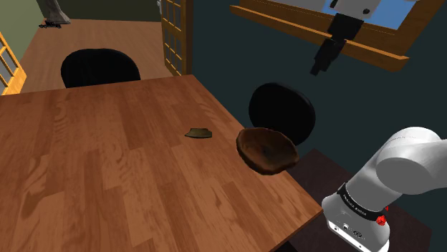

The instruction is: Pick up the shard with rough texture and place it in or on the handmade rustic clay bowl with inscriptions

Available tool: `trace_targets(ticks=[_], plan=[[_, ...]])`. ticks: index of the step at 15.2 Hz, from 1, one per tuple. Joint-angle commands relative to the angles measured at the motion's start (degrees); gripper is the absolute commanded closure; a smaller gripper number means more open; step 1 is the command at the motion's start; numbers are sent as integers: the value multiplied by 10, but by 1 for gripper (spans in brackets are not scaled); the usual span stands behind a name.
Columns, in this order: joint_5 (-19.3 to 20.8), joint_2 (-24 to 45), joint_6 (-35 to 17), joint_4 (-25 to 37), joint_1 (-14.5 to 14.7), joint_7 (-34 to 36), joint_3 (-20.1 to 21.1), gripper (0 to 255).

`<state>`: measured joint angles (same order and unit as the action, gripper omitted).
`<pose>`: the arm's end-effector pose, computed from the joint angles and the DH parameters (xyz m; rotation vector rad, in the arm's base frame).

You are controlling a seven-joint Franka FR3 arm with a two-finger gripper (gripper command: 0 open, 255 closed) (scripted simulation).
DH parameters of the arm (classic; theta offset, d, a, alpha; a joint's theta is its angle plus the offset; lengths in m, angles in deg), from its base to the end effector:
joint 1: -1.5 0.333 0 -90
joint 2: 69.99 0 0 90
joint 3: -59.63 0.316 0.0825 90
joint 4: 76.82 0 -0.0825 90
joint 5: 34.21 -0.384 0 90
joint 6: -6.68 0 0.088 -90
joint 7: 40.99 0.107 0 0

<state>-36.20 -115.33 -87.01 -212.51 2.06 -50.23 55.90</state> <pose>0.3116 -0.0197 0.5919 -3.0593 -0.1879 -0.0995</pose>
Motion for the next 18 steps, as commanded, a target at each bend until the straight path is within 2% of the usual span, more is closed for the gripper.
trace_targets(ticks=[1,9,18], plan=[[0,0,0,0,0,0,0,0],[-26,106,-135,-20,50,-27,34,0],[-45,254,-268,3,100,-57,76,0]])
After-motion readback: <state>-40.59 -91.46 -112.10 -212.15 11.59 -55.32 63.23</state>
